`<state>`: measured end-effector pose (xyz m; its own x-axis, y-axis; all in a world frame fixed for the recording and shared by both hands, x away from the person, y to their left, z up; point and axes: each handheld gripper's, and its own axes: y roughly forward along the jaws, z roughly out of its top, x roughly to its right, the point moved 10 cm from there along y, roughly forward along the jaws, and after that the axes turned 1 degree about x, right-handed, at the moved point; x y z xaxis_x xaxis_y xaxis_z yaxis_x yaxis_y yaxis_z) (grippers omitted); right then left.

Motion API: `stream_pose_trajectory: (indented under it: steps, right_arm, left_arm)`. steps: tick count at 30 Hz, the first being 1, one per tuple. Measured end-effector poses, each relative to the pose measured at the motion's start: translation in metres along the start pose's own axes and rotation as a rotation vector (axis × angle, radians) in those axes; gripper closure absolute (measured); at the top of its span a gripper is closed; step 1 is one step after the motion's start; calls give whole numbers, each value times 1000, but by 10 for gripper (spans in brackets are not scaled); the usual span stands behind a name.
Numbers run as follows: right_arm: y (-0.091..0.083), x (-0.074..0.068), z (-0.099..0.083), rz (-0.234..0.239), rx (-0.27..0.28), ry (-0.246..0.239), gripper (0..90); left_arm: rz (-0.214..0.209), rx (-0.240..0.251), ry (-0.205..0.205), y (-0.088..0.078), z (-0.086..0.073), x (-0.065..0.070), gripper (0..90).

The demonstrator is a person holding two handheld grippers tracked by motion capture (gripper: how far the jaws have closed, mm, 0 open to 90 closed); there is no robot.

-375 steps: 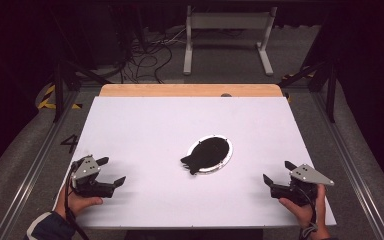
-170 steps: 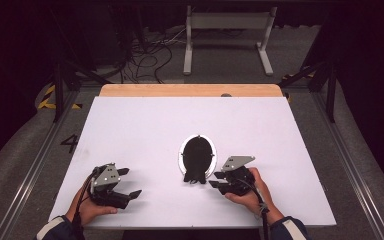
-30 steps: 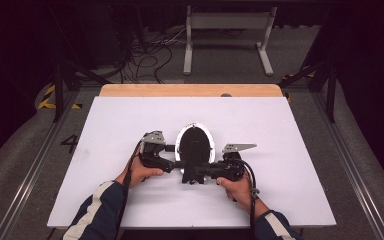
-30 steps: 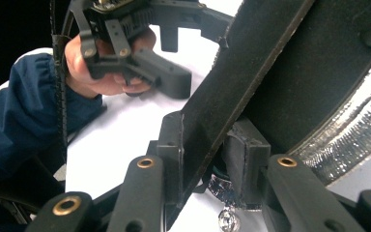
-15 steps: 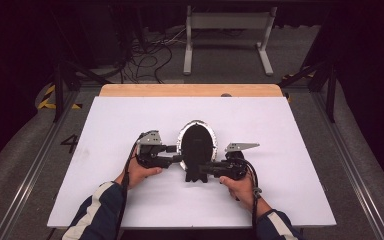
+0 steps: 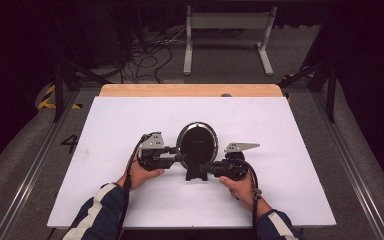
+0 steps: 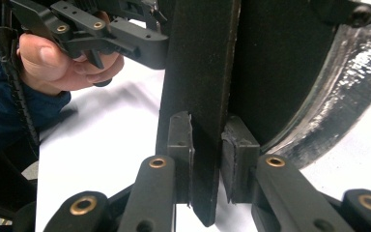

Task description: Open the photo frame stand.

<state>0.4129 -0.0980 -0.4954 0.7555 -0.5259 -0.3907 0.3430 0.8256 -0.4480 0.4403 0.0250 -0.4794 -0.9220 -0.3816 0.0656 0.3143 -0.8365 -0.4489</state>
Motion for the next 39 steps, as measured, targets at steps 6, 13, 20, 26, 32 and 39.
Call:
stream_pose_trajectory:
  steps: [6,13,20,26,32,39]
  right_arm:
    - [-3,-3,3,-14,0,-27,771]
    - [-4,-3,4,-25,-1,-41,769]
    - [-6,0,5,-36,-4,-39,764]
    - [-3,3,2,-76,-35,-67,760]
    - [-3,4,2,-92,-37,-78,756]
    - [-1,6,-1,-113,-48,-80,755]
  left_arm:
    - [70,15,40,1,4,-4,706]
    - [156,19,104,3,7,-7,707]
    - [241,18,155,7,10,-11,706]
    - [291,9,203,10,7,-18,716]
    - [314,10,212,11,6,-18,716]
    - [371,-3,228,13,5,-21,714]
